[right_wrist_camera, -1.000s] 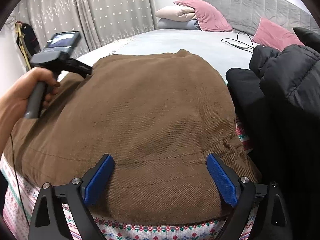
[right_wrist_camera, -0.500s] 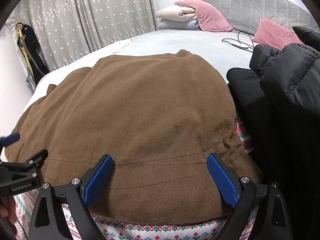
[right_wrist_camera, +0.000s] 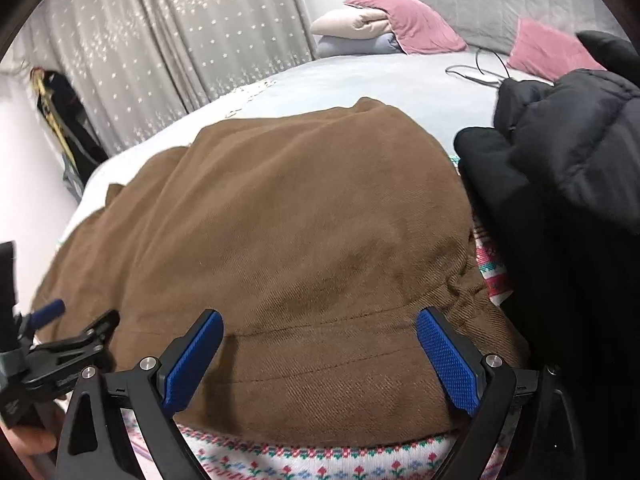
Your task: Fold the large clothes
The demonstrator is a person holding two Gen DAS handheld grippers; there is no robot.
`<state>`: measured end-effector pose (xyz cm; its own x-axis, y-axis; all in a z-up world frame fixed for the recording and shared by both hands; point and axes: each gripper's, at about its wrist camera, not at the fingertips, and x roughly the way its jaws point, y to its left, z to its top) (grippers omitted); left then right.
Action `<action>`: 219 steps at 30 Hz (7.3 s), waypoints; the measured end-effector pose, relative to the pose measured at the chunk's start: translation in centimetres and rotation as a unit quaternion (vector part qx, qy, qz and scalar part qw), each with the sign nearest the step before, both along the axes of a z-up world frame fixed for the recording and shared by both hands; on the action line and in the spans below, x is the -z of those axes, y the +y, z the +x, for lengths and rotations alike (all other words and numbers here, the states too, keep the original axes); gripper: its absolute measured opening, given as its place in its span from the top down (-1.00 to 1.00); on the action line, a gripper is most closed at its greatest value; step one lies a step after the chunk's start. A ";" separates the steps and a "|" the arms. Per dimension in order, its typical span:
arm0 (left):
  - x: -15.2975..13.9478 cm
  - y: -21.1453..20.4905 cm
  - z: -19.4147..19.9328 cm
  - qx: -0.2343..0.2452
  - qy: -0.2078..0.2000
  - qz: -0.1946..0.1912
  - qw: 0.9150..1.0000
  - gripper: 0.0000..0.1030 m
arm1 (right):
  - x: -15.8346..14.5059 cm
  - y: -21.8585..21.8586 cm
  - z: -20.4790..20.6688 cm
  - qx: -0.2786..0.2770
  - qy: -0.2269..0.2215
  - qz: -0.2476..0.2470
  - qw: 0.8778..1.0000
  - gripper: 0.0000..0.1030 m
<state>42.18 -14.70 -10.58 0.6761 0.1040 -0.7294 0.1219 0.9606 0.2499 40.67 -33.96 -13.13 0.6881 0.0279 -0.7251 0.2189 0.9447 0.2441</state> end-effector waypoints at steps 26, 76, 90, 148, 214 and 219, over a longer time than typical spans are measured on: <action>3.2 1.5 -1.2 0.013 0.016 -0.041 0.999 -1.00 | -0.3 2.5 -1.3 0.006 0.015 -0.011 1.000 -0.95; -0.1 16.5 2.2 -0.086 0.035 -0.175 0.980 -1.00 | 1.2 -1.6 -3.1 0.234 -0.058 0.157 0.958 0.54; 2.0 27.5 2.9 -0.192 0.040 -0.271 0.942 -0.95 | -3.7 1.2 -0.4 0.251 -0.073 0.079 0.962 0.54; 0.4 30.0 4.0 -0.145 -0.005 -0.379 0.914 0.35 | -3.0 25.7 3.8 -0.266 -0.042 -0.067 0.961 0.53; 1.4 29.8 4.4 -0.120 -0.013 -0.371 0.921 0.22 | -3.0 25.8 30.8 -0.201 0.104 -0.012 0.974 0.72; 1.6 30.2 4.4 -0.123 -0.009 -0.383 0.916 0.21 | -6.6 29.3 29.5 -0.235 0.057 -0.085 0.967 0.58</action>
<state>46.62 15.47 -12.22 0.7138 -0.2825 -0.6408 -0.1190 0.8528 -0.5085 70.13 -4.64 -6.53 0.5447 0.1913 -0.8166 -0.2275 0.9708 0.0757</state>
